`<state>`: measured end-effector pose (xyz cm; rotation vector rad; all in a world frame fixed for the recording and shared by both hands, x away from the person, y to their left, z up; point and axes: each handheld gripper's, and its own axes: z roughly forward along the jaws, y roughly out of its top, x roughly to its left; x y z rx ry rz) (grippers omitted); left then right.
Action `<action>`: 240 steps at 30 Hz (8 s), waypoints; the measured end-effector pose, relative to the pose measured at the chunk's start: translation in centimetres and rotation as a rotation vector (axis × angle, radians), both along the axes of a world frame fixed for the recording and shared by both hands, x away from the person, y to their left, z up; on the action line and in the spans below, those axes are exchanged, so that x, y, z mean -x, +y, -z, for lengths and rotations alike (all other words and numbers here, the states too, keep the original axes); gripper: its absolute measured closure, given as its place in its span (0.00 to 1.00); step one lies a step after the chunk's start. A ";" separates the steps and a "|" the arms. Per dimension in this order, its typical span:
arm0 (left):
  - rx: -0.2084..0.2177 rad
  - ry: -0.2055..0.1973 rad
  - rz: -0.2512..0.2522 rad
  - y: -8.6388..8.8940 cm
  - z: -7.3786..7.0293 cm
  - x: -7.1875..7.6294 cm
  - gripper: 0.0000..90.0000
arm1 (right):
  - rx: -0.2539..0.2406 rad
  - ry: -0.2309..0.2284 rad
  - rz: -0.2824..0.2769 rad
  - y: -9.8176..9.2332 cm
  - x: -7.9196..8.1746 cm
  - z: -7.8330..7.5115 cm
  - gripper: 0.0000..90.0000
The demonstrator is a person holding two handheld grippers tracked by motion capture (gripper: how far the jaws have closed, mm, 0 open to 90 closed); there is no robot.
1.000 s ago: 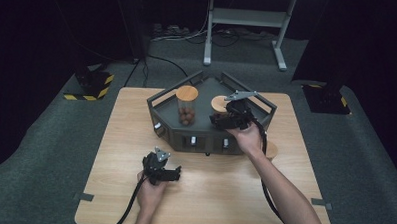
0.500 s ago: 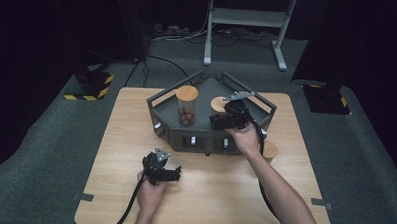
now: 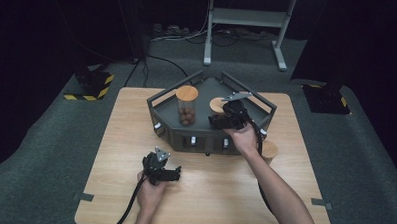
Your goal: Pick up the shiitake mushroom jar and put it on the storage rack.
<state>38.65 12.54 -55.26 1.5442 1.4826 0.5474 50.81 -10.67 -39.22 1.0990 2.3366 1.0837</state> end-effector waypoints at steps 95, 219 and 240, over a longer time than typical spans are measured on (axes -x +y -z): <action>0.000 0.000 0.000 0.0 0.0 0.0 0.07 | -0.094 0.004 -0.019 -4.5 2.7 -0.9 0.08; 0.000 0.000 -0.001 0.0 0.0 0.0 0.07 | -0.172 -0.019 0.136 -15.2 8.5 3.4 0.09; 0.000 0.000 0.000 0.0 0.0 0.0 0.07 | -0.178 -0.033 0.194 -17.5 10.0 5.5 0.08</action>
